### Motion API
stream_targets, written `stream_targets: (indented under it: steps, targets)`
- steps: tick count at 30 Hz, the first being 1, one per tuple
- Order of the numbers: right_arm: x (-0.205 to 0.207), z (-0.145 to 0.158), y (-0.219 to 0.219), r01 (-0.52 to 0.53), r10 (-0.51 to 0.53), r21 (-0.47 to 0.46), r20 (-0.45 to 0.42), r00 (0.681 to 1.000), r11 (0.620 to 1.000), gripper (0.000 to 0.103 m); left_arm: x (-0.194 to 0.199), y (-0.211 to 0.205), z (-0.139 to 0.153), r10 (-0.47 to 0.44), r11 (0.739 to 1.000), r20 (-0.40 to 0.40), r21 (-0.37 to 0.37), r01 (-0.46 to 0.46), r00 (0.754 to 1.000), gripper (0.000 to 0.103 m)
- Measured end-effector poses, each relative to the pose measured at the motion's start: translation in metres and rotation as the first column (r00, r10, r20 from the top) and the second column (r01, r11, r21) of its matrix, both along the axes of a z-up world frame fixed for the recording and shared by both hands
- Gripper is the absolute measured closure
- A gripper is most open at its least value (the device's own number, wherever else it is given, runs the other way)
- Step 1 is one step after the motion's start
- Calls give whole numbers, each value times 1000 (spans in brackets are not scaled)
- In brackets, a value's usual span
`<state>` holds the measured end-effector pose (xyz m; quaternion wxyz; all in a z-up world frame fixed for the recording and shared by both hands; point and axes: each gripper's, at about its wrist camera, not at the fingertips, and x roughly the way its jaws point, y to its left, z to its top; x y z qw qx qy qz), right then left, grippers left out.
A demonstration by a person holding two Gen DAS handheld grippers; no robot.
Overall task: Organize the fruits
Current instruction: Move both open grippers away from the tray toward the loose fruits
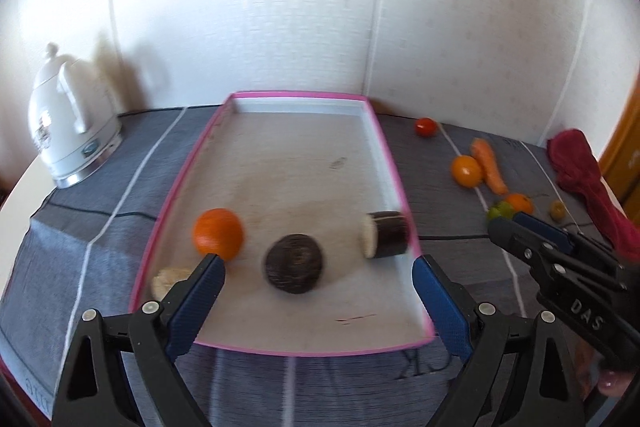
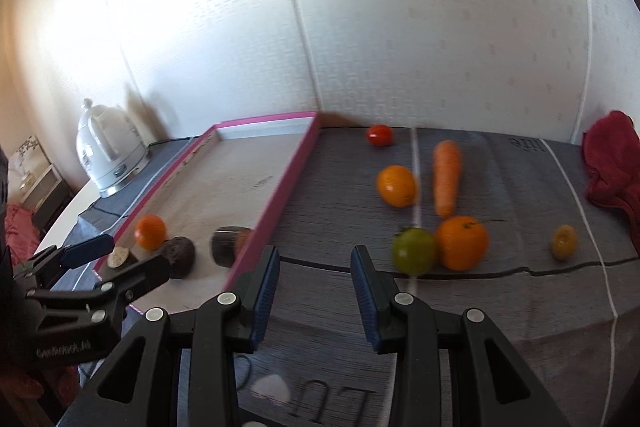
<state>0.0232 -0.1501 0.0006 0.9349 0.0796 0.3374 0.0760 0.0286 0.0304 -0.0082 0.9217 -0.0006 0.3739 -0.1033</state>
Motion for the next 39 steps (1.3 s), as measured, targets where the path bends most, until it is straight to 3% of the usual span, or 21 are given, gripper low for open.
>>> stream_targets:
  steps: [16, 27, 34, 39]
  targets:
    - [-11, -6, -60, 173, -172, 11, -53, 984, 985, 66, -3, -60, -1, -112, 994, -2, 12, 112, 994, 8]
    - [-23, -8, -112, 330, -328, 13, -88, 941, 944, 66, -5, -102, -7, -213, 977, -9, 29, 213, 977, 8]
    - [-21, -15, -152, 441, -437, 12, -101, 894, 898, 66, -9, -121, -10, -269, 962, -6, 38, 269, 963, 8]
    - [-4, -21, -161, 431, -428, 4, -100, 898, 902, 66, -6, -128, -13, -275, 961, -12, 40, 275, 961, 8]
